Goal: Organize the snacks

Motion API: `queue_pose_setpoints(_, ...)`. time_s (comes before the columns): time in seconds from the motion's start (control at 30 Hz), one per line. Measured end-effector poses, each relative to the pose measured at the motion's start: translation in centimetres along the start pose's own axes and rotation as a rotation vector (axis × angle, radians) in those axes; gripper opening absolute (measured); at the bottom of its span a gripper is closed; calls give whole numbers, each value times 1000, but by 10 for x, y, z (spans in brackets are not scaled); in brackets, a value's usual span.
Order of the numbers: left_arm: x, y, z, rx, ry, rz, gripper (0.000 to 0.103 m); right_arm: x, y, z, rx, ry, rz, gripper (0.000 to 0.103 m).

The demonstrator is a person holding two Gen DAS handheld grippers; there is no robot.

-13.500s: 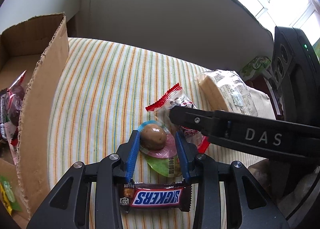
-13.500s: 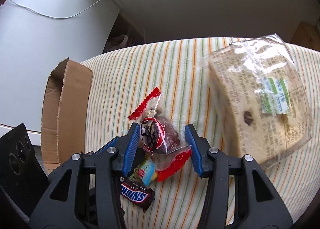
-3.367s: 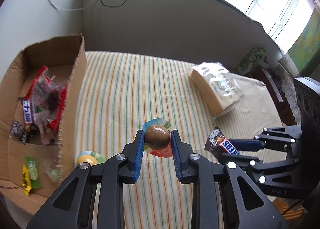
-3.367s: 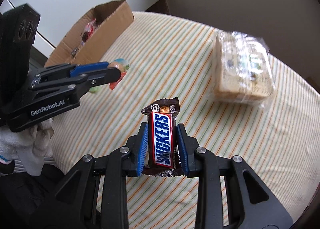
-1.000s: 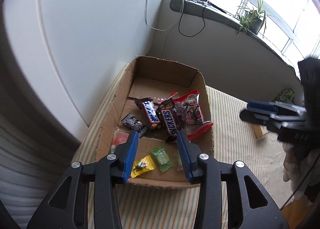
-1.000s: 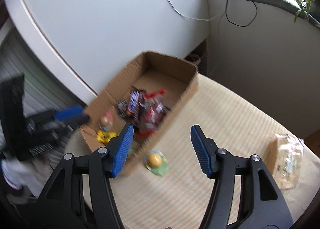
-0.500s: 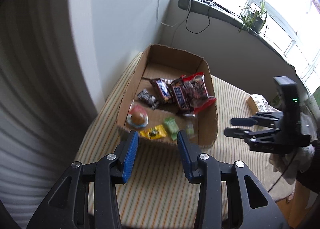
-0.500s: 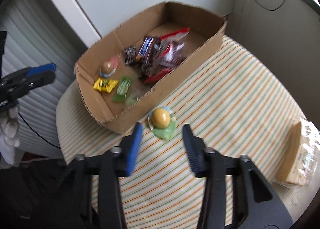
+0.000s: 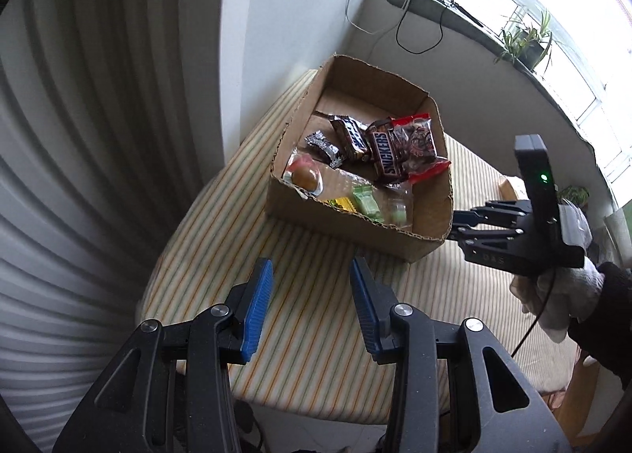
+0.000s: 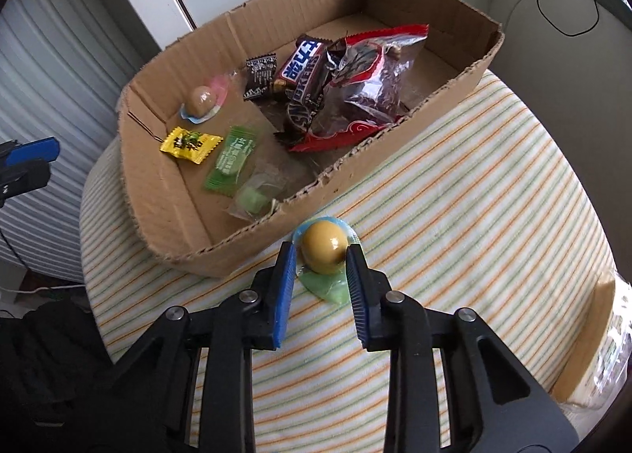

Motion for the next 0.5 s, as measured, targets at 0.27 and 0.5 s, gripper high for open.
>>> queue_pose_setpoints(0.27,0,-3,2,14,4,4,39,6,3,2,13,5,-17,26)
queue_pose_setpoints(0.5,-4,-12,2,27,-3,14,39,17,-8,-19,22,-8,19,25)
Point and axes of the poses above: each gripper's, at about its wrist camera, not at the fingertips, and z roughly the way its jaws point, y to its left, x to its underside, the point moved 1 cm from there along z, roughly the way its jaws point, and after that the axes turned 15 degrees about -y, right-handed, at the moved point
